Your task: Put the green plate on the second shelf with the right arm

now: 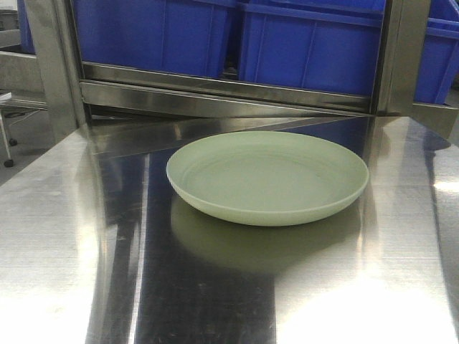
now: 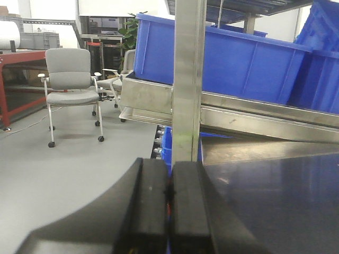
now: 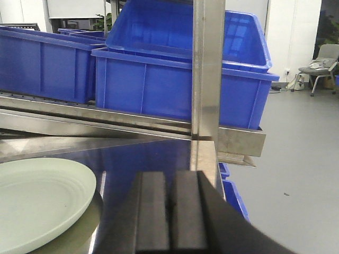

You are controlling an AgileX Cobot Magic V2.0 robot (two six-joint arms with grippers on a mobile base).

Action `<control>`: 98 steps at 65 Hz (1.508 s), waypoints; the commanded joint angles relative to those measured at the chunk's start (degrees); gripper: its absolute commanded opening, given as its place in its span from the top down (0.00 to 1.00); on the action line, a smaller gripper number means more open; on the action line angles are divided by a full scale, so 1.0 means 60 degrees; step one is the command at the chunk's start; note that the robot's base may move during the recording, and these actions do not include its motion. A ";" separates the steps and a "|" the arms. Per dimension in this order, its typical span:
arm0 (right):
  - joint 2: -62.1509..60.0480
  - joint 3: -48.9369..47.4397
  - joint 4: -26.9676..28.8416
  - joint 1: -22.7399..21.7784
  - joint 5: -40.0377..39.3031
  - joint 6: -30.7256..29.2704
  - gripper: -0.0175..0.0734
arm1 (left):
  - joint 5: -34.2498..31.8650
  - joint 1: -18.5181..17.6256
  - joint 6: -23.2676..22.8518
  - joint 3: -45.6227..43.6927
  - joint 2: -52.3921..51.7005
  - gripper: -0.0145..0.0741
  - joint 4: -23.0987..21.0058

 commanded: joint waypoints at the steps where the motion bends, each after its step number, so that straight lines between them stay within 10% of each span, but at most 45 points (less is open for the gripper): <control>1: -0.0141 -0.0170 -0.0096 0.0005 -0.0834 -0.0042 0.75 | -0.0791 -0.0018 -0.0059 0.0400 -0.0148 0.69 -0.0069; 22: -0.0141 -0.0170 -0.0082 0.0005 -0.1058 -0.0032 0.75 | -0.0791 -0.0018 -0.0059 0.0400 -0.0148 0.69 -0.0069; 38: -0.0004 -0.0590 -0.0082 0.0005 -0.3811 0.1125 0.75 | -0.0791 -0.0018 -0.0059 0.0400 -0.0148 0.69 -0.0069; 68: 0.7205 -0.8639 -0.0240 0.0055 0.4666 0.2165 0.75 | -0.0791 -0.0018 -0.0059 0.0400 -0.0148 0.69 -0.0069; 83: 1.1626 -1.1226 0.1135 0.1014 0.7605 0.0868 0.73 | -0.0791 -0.0018 -0.0059 0.0400 -0.0148 0.69 -0.0069; 98: 1.4835 -1.2577 0.2545 0.1521 0.8946 0.0750 0.24 | -0.0791 -0.0018 -0.0059 0.0400 -0.0148 0.69 -0.0069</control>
